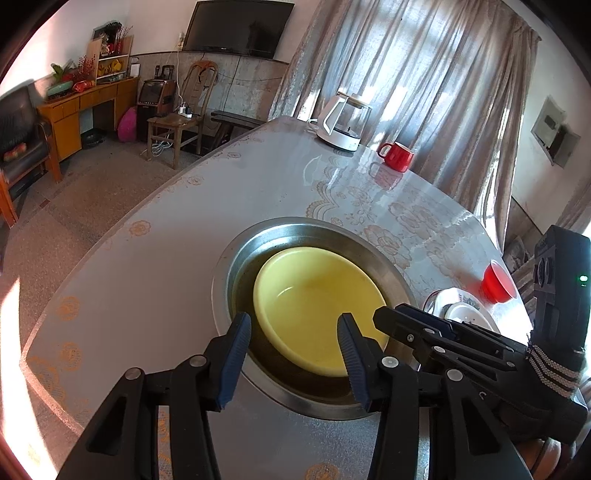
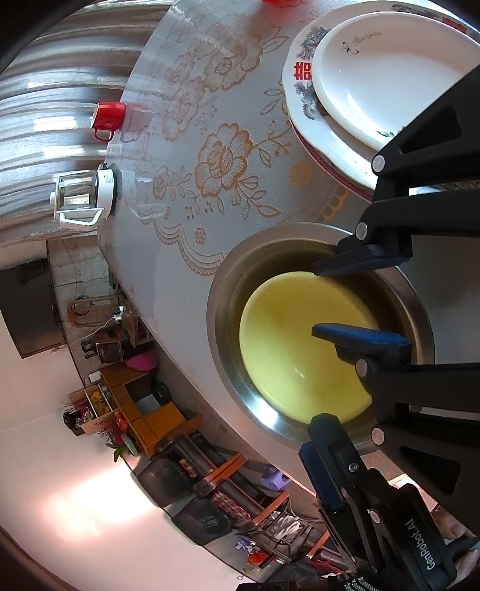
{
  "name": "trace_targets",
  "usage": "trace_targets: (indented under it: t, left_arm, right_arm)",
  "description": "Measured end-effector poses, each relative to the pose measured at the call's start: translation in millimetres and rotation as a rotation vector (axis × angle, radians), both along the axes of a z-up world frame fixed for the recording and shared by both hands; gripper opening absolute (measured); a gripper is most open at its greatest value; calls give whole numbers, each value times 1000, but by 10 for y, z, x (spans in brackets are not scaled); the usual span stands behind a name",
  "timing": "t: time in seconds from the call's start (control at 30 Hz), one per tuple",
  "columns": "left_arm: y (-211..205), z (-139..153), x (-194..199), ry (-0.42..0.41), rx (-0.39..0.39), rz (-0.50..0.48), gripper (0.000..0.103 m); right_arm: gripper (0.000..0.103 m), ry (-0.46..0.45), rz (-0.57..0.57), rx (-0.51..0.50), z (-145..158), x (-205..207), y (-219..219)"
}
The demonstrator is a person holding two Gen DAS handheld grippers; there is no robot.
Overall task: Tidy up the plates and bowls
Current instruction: 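Lower the yellow bowl into the steel basin and open the left tool, then move the left tool over the plate stack toward the red bowl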
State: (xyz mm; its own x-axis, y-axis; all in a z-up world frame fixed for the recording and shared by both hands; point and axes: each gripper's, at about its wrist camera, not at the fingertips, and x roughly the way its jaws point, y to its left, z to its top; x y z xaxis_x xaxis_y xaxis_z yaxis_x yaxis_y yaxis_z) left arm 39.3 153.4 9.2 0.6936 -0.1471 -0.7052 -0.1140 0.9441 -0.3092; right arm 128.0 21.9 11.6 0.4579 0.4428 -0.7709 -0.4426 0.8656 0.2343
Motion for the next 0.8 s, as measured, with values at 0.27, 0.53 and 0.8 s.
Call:
trace_targets:
  t: [0.27, 0.53, 0.8]
  left_arm:
    - [5, 14, -6, 5, 4, 7, 48]
    - [-79, 51, 9, 8, 14, -8, 49]
    - [-258, 119, 59, -7, 36, -56, 49]
  right_arm:
    - [28, 5, -7, 46, 16, -19, -68]
    - [34, 6, -43, 119, 99, -24, -243]
    - [37, 33, -116, 188, 160, 13, -567]
